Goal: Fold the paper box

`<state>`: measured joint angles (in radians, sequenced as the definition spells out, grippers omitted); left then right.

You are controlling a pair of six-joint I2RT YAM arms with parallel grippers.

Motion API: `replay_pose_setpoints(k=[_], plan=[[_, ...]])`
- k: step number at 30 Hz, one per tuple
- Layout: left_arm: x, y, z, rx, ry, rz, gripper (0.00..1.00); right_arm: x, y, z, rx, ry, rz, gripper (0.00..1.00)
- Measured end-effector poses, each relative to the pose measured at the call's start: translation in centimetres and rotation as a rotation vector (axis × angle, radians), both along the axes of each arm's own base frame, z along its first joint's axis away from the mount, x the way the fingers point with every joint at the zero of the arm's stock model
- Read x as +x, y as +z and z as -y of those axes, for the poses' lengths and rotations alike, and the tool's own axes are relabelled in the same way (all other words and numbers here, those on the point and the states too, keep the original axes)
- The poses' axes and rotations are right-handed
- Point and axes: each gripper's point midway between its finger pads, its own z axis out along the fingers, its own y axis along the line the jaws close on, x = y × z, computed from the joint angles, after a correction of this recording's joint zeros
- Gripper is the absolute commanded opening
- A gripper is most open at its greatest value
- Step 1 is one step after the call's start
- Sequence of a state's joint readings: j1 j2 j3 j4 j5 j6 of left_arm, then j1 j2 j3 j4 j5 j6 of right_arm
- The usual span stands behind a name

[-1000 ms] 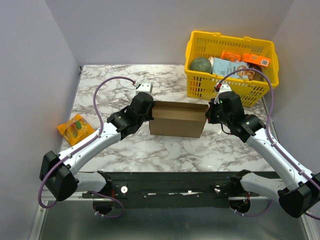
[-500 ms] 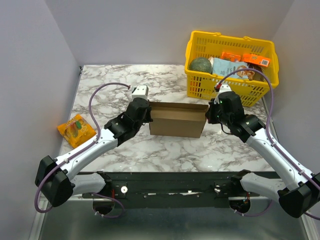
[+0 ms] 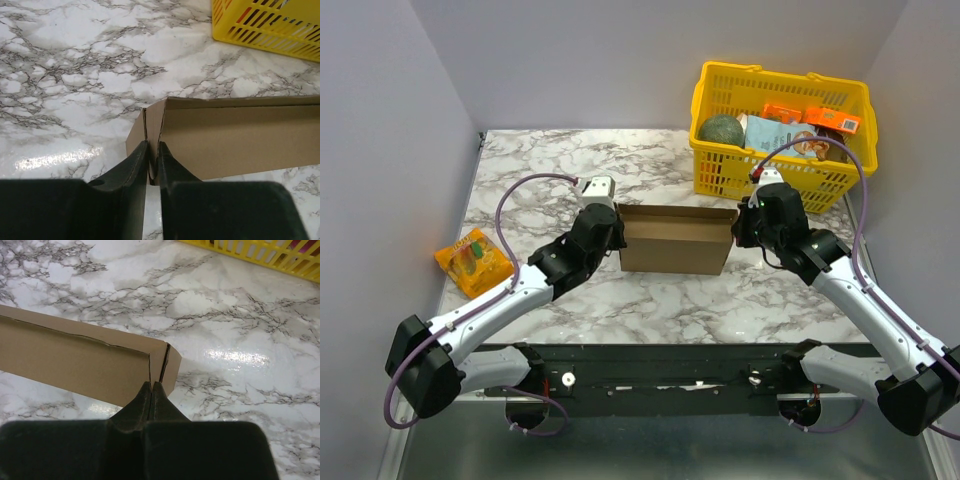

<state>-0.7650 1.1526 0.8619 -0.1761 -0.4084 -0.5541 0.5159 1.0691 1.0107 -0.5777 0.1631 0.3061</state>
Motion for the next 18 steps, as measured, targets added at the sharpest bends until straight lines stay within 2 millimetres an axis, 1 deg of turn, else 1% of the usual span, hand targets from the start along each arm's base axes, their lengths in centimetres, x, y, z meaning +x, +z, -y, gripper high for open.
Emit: replay_pose_setpoints(k=[4,5,10,11,16,18], plan=[[-0.14,0.1,0.27,0.016,-0.011,-0.01,0.36,-0.01,0.02,0.01,0.0,0.0,0.0,0.01],[-0.12,0.14,0.35,0.023,-0.015,-0.014,0.4,-0.02,0.01,0.02,0.0,0.0,0.0,0.01],[-0.17,0.05,0.52,0.064,-0.031,-0.032,0.45,-0.04,0.03,0.03,0.0,-0.001,0.0,0.01],[-0.17,0.04,0.5,0.07,-0.031,-0.034,0.48,-0.05,0.03,0.03,0.0,0.0,0.0,0.01],[-0.34,-0.04,0.05,0.106,-0.03,-0.049,0.51,-0.1,0.05,0.04,0.0,0.0,0.0,0.01],[-0.35,-0.06,-0.02,0.111,-0.029,-0.049,0.54,-0.11,0.04,0.03,0.0,0.001,0.0,0.01]])
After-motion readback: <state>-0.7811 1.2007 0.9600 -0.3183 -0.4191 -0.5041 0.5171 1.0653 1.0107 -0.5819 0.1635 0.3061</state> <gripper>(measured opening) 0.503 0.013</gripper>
